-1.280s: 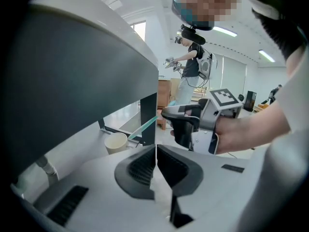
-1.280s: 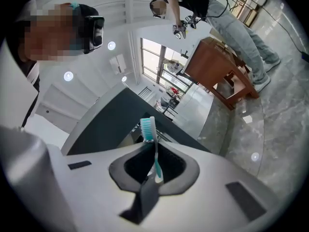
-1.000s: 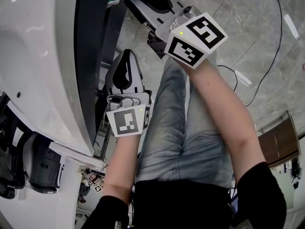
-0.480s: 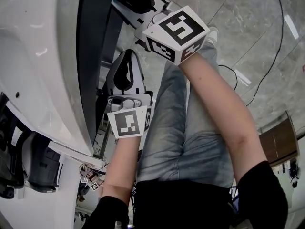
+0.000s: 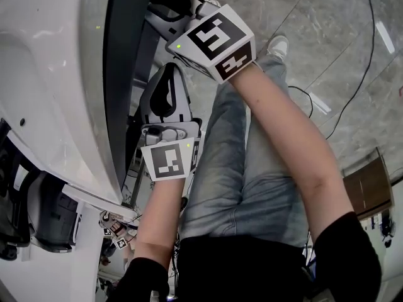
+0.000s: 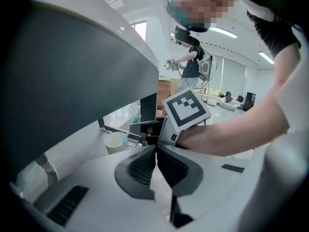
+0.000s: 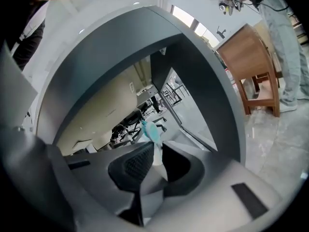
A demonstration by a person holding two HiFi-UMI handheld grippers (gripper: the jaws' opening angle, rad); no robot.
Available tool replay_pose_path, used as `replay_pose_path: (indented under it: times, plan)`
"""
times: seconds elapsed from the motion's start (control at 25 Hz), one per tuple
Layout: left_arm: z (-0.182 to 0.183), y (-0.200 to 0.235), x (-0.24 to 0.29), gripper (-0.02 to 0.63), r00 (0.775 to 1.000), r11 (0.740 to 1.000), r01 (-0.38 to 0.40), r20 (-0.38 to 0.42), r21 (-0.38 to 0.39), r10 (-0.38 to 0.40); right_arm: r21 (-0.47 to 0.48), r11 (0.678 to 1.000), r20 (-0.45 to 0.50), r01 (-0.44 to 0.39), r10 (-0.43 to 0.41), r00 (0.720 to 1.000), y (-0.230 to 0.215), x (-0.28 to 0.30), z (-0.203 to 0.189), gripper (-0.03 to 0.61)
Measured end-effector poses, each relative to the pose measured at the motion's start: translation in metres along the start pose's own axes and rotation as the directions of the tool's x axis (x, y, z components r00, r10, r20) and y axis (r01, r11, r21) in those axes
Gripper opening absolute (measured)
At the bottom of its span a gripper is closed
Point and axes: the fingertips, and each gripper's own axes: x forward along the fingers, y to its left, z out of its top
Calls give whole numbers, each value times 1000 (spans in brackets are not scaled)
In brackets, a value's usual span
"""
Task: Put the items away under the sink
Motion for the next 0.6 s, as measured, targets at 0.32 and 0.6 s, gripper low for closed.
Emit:
replay_pose_path:
  times: [0.32,0.6]
  plan:
    - [1,-3,1,28,1000,1000,-12,-1,-2,12,-2,1000,-42,-20,20,999,-2,-12,-7,153]
    - [11,-10,4,28,1000,1000,-7,19,2,7,-11,1000,-57,-2,1,998,-4,-38,-5,155]
